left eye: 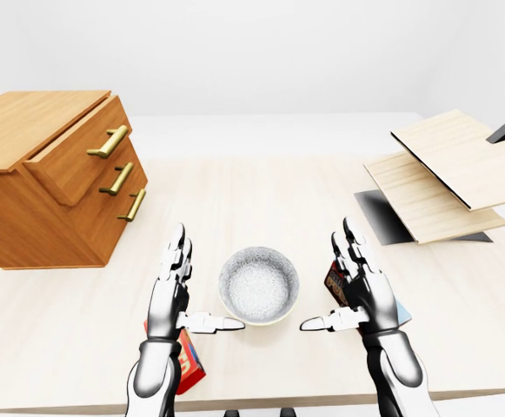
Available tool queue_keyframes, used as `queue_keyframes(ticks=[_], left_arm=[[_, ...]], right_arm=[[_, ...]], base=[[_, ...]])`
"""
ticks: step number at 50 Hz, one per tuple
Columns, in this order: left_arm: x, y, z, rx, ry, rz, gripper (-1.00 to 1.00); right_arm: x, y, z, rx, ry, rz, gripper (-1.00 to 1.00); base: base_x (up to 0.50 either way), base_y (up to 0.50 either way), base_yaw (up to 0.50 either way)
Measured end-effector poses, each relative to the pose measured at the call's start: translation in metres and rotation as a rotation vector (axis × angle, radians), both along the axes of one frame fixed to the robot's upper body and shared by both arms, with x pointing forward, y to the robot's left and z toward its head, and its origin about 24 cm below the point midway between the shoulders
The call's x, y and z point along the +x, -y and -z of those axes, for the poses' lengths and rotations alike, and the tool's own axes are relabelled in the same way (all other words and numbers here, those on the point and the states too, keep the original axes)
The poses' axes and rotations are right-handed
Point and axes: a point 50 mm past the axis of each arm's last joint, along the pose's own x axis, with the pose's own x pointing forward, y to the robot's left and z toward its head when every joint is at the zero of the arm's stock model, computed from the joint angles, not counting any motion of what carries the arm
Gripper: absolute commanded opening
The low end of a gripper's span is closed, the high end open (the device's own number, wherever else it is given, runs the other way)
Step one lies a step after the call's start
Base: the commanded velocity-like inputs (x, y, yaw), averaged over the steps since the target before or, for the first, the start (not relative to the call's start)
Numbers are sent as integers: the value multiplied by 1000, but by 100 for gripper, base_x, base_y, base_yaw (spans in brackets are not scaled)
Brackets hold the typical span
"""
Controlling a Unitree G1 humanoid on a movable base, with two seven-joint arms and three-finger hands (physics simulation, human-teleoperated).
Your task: Close the top drawer of the cabinet and put the bowl on top of it.
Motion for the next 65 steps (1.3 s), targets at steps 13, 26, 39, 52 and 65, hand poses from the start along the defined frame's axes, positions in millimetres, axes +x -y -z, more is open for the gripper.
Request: queue_keyframes(ticks=[13, 26, 39, 52, 65], left_arm=[[0, 0, 0, 0, -1, 0, 100], [1, 0, 1, 1, -2, 1, 100], [2, 2, 1, 1, -5, 3, 100], [1, 2, 2, 6, -6, 3, 100], [8, 2, 4, 15, -14, 10, 100]], right_arm=[[1, 0, 1, -6, -5, 8, 100], [2, 0, 3, -18, -15, 32, 100], [3, 1, 6, -34, -27, 48, 100], [3, 0, 7, -36, -33, 50, 100], [1, 0, 6, -11, -28, 31, 100]], base=[[0, 0, 0], [0, 0, 0], [0, 41, 0], [0, 47, 0], [0, 1, 0]])
